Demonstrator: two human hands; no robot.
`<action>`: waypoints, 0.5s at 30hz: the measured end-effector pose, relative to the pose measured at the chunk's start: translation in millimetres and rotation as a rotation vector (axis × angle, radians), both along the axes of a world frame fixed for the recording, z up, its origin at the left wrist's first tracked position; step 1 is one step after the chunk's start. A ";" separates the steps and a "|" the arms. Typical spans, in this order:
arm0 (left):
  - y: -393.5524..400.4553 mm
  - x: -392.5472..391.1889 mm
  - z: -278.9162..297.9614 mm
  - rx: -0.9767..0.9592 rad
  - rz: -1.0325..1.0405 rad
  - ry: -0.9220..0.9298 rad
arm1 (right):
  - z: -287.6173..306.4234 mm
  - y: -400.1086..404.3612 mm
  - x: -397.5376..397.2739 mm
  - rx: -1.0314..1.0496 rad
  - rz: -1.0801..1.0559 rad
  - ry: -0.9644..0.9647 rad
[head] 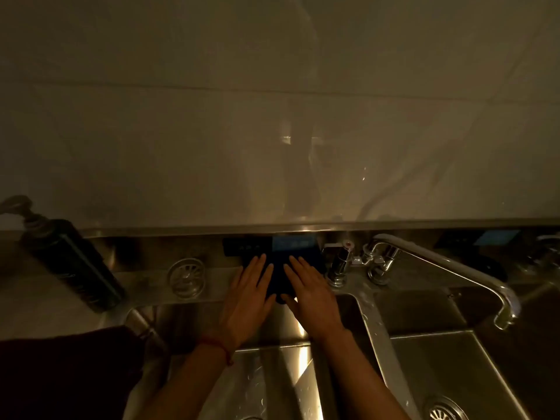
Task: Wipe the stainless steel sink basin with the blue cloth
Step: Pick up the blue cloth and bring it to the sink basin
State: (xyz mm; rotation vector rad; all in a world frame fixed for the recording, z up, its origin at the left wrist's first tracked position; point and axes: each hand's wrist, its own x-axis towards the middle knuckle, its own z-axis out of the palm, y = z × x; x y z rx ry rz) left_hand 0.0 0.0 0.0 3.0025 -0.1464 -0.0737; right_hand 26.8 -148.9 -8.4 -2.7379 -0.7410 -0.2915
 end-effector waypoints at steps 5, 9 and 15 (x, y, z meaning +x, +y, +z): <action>2.3 8.8 -7.6 -0.030 -0.027 -0.076 | -2.7 6.8 12.6 0.021 -0.001 -0.112; 5.7 14.2 -24.2 0.037 -0.040 -0.065 | -12.0 8.2 12.8 -0.058 0.033 -0.140; 5.2 13.6 -18.2 0.141 -0.123 -0.267 | -21.0 5.2 17.4 -0.027 0.049 -0.102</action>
